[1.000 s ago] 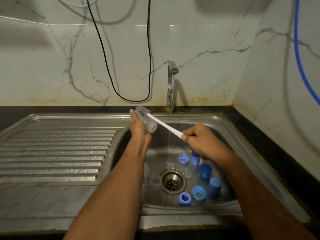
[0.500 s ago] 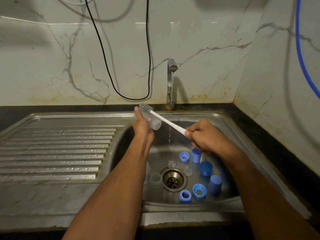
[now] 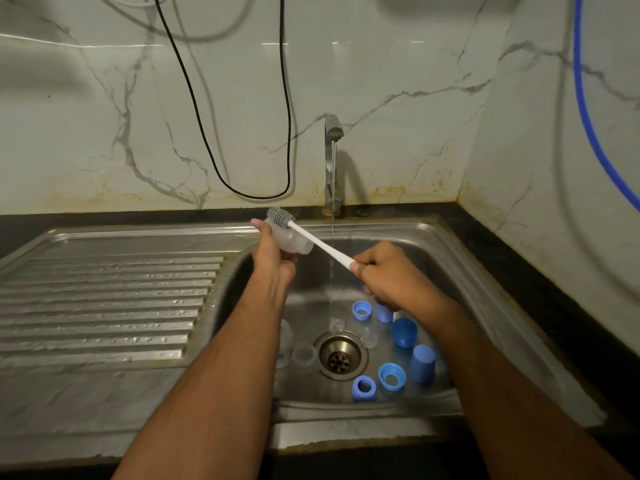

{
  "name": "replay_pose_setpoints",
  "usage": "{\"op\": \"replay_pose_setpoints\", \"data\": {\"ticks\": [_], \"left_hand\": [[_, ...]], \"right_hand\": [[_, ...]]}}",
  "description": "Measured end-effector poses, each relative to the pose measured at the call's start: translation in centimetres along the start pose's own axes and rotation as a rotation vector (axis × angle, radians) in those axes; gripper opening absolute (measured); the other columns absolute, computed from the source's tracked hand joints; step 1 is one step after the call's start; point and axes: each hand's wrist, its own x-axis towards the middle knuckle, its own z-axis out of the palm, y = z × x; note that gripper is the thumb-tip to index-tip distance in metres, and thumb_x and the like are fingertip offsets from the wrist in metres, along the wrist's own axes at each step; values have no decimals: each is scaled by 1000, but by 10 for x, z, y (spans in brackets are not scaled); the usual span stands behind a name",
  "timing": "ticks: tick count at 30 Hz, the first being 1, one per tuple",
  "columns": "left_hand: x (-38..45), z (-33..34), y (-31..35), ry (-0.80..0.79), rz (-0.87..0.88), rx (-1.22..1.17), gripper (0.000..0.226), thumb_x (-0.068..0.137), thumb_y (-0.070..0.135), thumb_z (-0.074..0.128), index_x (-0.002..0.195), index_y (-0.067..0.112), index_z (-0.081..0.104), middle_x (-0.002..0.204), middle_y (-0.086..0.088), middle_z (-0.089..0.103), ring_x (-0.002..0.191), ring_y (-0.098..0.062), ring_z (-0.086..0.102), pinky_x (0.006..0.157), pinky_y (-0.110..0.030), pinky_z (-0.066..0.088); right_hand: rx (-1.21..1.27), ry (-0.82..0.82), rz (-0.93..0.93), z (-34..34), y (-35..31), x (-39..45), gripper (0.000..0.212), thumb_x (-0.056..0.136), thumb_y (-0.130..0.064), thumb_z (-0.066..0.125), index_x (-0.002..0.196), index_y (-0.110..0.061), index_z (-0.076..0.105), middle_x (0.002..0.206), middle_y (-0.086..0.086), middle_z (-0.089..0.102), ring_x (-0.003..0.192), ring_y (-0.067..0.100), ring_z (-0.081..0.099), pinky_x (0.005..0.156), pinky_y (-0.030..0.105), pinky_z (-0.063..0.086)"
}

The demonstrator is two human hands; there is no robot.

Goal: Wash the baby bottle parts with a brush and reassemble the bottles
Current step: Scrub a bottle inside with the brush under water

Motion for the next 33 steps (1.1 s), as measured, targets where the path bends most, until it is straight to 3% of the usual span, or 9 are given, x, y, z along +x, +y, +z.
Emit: {"op": "replay_pose_setpoints", "data": {"ticks": [4, 6, 8, 11, 13, 18, 23, 29, 33], "left_hand": [[11, -6, 4, 49, 11, 12, 55, 92, 53, 63, 125, 9, 59, 100, -7, 71, 85, -21, 71, 70, -41, 61], [13, -6, 7, 83, 40, 52, 36, 101, 43, 53, 112, 9, 58, 88, -8, 63, 74, -21, 64, 64, -38, 58], [12, -2, 6, 101, 76, 116, 25, 103, 33, 47, 101, 11, 60, 84, -9, 58, 75, -24, 61, 68, -37, 58], [6, 5, 0, 121, 93, 183, 47, 102, 55, 42, 100, 12, 60, 87, -6, 63, 84, -23, 64, 82, -36, 56], [3, 6, -1, 124, 85, 200, 56, 98, 64, 41, 109, 12, 59, 90, -3, 66, 81, -17, 65, 73, -29, 56], [1, 0, 11, 170, 139, 142, 51, 102, 55, 44, 121, 10, 55, 88, -3, 64, 73, -14, 63, 56, -24, 50], [-9, 9, -8, 130, 105, 161, 49, 101, 54, 47, 123, 10, 53, 91, -5, 64, 77, -14, 64, 59, -24, 49], [-4, 2, 4, 151, 127, 128, 59, 102, 56, 44, 135, 8, 50, 94, -5, 63, 79, -15, 64, 60, -24, 51], [-9, 8, -7, 109, 60, 127, 59, 98, 61, 46, 122, 8, 51, 97, -8, 65, 84, -17, 65, 67, -27, 52]], "right_hand": [[34, -89, 54, -10, 4, -1, 16, 104, -23, 53, 99, -23, 68, 66, 7, 58, 46, 13, 45, 38, 22, 34], [31, -123, 79, -14, 4, -4, 16, 104, -22, 53, 107, -23, 68, 66, 8, 57, 46, 13, 43, 38, 22, 34], [8, -98, 54, -9, 1, -3, 18, 103, -21, 54, 110, -19, 71, 64, 5, 58, 45, 10, 45, 39, 21, 35], [-65, -17, -30, 6, -4, -1, 22, 102, -23, 55, 100, -14, 75, 60, -3, 56, 50, 7, 50, 48, 21, 39], [-90, 13, -58, 9, -6, -1, 25, 103, -25, 54, 99, -14, 76, 59, -6, 54, 51, 6, 50, 50, 21, 38], [20, -62, 53, -6, 0, -4, 21, 102, -23, 53, 95, -18, 72, 62, 5, 57, 44, 12, 45, 38, 21, 35], [-15, 6, 15, 7, -8, 0, 24, 103, -23, 53, 87, -16, 71, 60, -2, 54, 48, 9, 47, 44, 21, 36], [76, -103, 120, -10, -1, -4, 19, 104, -23, 51, 99, -16, 68, 66, 9, 55, 43, 14, 42, 37, 21, 33], [69, -13, 79, 2, -6, -1, 24, 102, -22, 53, 88, -13, 70, 61, 5, 54, 44, 15, 44, 38, 22, 35]]}}
